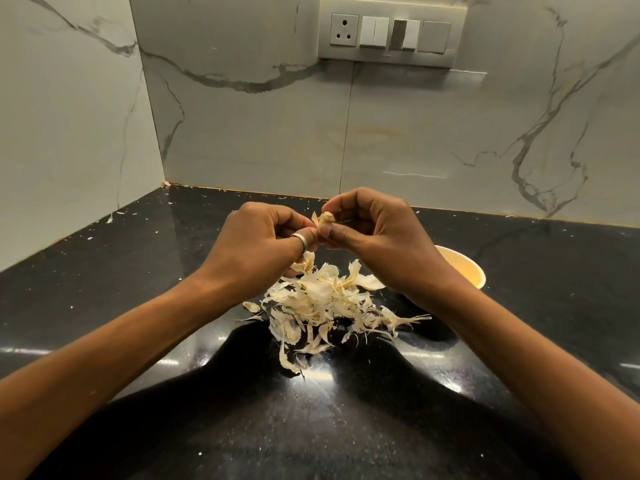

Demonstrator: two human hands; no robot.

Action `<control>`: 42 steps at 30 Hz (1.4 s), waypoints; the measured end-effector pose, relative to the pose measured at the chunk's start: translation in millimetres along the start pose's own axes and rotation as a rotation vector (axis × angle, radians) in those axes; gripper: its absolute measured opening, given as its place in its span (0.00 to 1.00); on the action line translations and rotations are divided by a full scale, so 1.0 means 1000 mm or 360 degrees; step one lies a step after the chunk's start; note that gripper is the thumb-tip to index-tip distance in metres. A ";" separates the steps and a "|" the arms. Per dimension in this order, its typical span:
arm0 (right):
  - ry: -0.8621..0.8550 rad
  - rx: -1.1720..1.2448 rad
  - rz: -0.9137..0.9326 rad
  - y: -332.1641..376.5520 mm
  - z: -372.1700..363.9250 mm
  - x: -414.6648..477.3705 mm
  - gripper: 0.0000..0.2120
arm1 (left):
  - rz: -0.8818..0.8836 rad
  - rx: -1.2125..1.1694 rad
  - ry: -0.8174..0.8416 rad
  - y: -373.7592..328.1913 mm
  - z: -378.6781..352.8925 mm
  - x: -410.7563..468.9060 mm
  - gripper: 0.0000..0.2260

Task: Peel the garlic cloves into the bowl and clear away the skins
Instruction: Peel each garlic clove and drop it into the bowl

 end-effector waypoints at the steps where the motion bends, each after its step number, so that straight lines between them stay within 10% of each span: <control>1: -0.0001 -0.0012 0.0020 0.001 0.000 0.000 0.13 | -0.0009 0.0003 -0.0008 0.000 0.000 0.000 0.07; 33: -0.0048 -0.0015 0.0128 0.003 0.002 0.001 0.11 | -0.0125 0.0204 -0.0183 -0.012 0.010 0.000 0.18; 42: -0.0005 -0.0072 0.0201 0.004 -0.002 -0.001 0.11 | -0.0158 0.0219 -0.0053 -0.009 0.005 -0.001 0.06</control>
Point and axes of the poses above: each hand's wrist, its own x-axis towards the middle knuckle, its own z-axis out of the back of the hand, y = z × x, the point moved 5 cm from there along x, towards the middle knuckle, and after that the axes turned 11 degrees about -y, right-handed, at the moved point
